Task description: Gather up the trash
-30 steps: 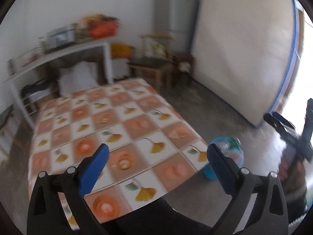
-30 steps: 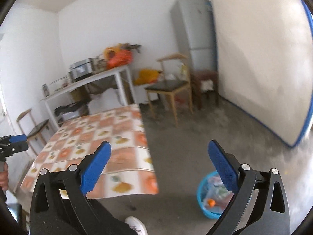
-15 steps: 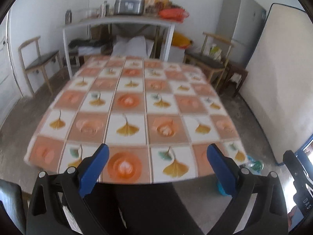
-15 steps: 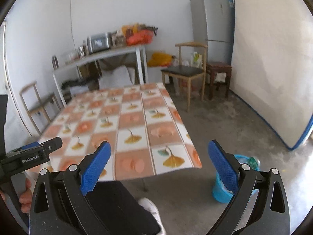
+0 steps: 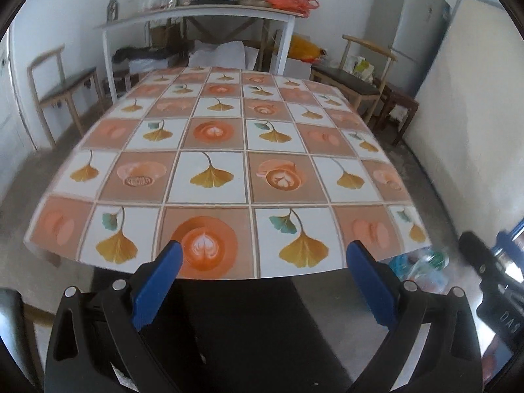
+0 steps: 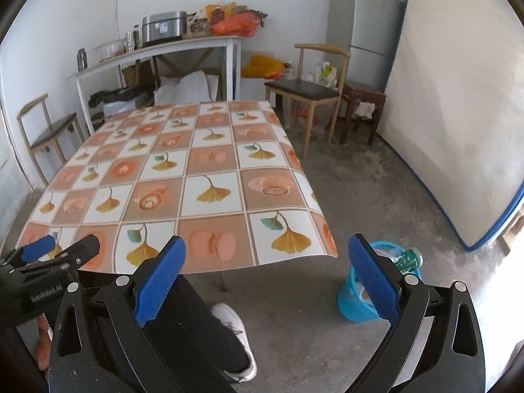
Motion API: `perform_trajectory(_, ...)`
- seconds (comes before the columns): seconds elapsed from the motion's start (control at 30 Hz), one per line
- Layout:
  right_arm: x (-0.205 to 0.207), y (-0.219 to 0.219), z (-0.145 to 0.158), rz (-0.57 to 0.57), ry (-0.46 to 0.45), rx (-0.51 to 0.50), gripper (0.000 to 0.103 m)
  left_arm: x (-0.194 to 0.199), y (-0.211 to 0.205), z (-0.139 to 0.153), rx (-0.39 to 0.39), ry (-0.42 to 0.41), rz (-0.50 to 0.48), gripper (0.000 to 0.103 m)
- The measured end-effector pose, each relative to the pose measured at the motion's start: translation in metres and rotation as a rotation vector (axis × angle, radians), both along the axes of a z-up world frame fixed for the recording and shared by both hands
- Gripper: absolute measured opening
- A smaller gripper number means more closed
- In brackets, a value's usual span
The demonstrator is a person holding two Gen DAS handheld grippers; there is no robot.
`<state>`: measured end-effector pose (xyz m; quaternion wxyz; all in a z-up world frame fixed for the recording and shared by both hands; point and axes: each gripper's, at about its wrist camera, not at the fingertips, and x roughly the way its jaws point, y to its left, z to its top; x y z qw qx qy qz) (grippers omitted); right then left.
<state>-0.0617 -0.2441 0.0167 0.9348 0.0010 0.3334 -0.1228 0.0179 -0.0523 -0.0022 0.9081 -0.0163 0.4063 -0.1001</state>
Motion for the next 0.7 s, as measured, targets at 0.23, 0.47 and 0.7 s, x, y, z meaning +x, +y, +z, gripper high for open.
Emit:
perform_trajectory(0.23, 0.0053, 0.0017, -0.0074, 0.004, 0.036, 0.006, 0.096, 0.001, -0.002, 0.0009, 0.037, -0.022, 0.015, 0.098)
perform_trajectory(0.47, 0.0056, -0.0017, -0.0094, -0.013, 0.051, 0.009, 0.096, 0.0068, -0.0018, -0.0026, 0.036, 0.005, 0.03, 0.098)
perform_trajectory(0.7, 0.0045, -0.0068, -0.0076, -0.029, 0.054, 0.008, 0.096, 0.0069, -0.0041, -0.0048, 0.049, 0.014, 0.03, 0.098)
